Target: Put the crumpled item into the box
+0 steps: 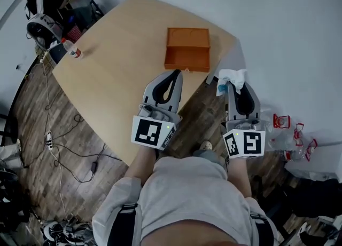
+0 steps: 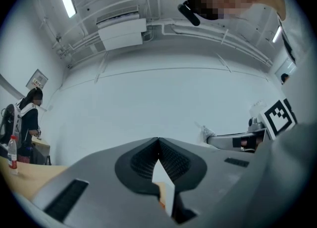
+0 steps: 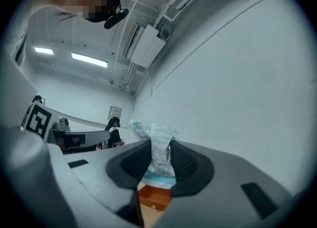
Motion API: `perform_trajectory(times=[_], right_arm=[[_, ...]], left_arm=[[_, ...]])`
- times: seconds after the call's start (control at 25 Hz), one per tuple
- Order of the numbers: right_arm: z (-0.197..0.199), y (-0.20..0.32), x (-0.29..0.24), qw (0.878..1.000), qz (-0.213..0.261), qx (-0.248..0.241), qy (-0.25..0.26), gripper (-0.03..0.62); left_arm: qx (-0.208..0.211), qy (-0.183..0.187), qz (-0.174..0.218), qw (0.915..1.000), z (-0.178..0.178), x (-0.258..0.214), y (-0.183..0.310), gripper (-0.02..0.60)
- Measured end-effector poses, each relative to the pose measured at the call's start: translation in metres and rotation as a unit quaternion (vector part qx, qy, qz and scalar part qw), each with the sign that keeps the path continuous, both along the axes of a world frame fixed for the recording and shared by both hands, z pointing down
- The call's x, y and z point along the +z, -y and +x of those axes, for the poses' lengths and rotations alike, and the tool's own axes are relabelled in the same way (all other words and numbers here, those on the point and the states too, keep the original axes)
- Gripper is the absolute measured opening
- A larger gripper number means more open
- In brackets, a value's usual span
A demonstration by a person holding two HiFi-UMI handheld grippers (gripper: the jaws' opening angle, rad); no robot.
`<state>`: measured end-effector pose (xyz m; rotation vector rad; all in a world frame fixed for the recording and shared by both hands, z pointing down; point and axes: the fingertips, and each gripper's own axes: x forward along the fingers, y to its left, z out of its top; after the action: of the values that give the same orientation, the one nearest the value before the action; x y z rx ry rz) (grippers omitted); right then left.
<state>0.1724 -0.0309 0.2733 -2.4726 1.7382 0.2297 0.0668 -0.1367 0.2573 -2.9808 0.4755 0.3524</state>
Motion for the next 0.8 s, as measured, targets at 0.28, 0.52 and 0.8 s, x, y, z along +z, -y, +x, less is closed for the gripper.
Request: perform_trajectory(times=[0.28,0.52,0.8], right_arm=[[0.039,0.022,0.001,0.999,0.001,-0.045,0.000,0.110],[0.069,0.031,0.003,0.997,-0.002,-0.081,0.001,0.110],[0.100,0.029,0.009,0.993,-0.004,-0.116,0.003,0.110]], left_arm=[[-0.046,-0.004,-0.005,0.9989,0.027,-0.002,0.014,0.013],[-0.086,-0.005,-0.010,0.9962,0.051,0.000,0.018,0.013],[-0.120,-0.006,-0.007,0.9927,0.078,0.002,0.007,0.013]])
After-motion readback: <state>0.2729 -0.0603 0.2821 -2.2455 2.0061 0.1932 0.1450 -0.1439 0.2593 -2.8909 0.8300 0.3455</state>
